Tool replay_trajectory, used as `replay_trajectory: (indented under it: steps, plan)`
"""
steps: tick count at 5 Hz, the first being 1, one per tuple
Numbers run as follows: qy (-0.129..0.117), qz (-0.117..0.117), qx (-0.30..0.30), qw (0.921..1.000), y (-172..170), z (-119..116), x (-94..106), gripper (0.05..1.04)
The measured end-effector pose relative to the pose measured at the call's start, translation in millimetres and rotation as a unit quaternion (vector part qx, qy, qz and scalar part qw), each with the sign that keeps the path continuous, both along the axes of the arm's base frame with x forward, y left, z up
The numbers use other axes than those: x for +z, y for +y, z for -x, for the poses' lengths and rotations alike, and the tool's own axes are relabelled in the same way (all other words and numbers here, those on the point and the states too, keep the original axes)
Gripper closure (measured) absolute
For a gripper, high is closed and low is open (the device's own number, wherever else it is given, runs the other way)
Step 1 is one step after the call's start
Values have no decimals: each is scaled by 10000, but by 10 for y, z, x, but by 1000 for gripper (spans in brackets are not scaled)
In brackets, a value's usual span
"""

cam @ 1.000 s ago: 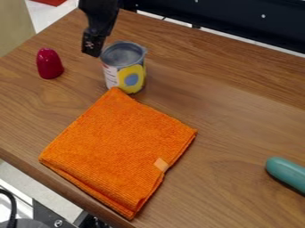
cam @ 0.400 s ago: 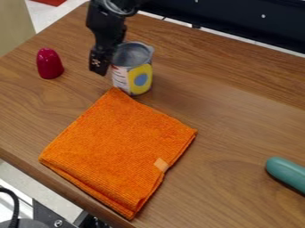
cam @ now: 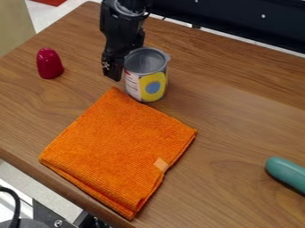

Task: Put container to the right of the orange towel

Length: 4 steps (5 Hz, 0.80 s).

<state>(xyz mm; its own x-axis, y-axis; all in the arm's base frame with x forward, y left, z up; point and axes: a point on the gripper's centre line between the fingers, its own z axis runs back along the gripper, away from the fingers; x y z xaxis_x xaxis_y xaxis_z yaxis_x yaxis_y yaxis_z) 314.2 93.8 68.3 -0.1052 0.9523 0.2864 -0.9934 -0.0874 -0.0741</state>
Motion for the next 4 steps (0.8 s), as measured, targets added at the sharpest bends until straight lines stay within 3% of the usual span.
replay_trajectory:
  steps: [1, 2, 4]
  plan:
    - [-66, 190, -263, 9995, -175, 13, 64, 85]
    - [-230, 278, -25, 9993, -342, -22, 84, 85]
    - [-532, 99, 111, 9985, -621, -77, 59, 85]
